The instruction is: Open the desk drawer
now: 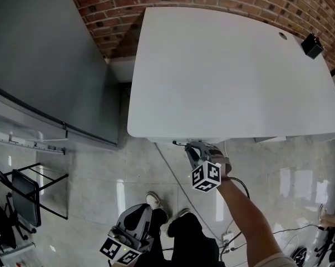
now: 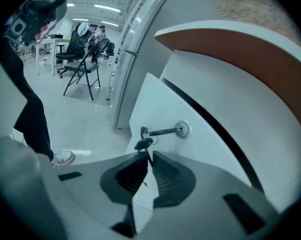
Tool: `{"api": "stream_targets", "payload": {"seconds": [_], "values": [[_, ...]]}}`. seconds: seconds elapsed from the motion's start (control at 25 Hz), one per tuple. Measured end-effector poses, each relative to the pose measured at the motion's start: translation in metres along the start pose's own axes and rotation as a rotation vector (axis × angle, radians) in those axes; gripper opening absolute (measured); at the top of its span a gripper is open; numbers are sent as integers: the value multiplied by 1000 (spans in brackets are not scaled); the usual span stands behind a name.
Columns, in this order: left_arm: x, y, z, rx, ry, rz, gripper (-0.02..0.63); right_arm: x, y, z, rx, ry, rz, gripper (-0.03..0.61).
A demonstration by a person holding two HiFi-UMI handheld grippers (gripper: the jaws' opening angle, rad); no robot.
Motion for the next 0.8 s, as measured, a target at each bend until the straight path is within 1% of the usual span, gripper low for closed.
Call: {"api": "stream_targets", "payload": {"seconds": [0.28, 0.52, 0.6, 0.68, 0.72, 0.8], "values": [[1, -8, -1, -12, 14, 4, 9, -13, 15, 1, 57, -17, 4, 35], [-1, -13, 0, -11, 21, 14, 9, -25, 27, 2, 78, -41, 0, 31], [-2, -15, 1, -11, 23, 17, 9, -31, 33, 8, 64, -68, 27, 15], [-2, -16, 0, -14, 31, 17, 9, -34, 48, 13, 13, -89, 64, 15], [-2, -17, -2, -17, 35, 16, 9, -34, 53, 13, 9, -89, 61, 15], [-2, -19, -5, -24, 42, 11, 9, -36, 52, 9, 42, -87, 2, 15]]}}
Point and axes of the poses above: the fingertips, and each gripper's own axes: x forward along the fingers, y to its left, z out of its top, the point moved 9 cm from there along -x, backward along the fingers, and after that the axes turned 11 degrees about -y, right-handed, at the moved point
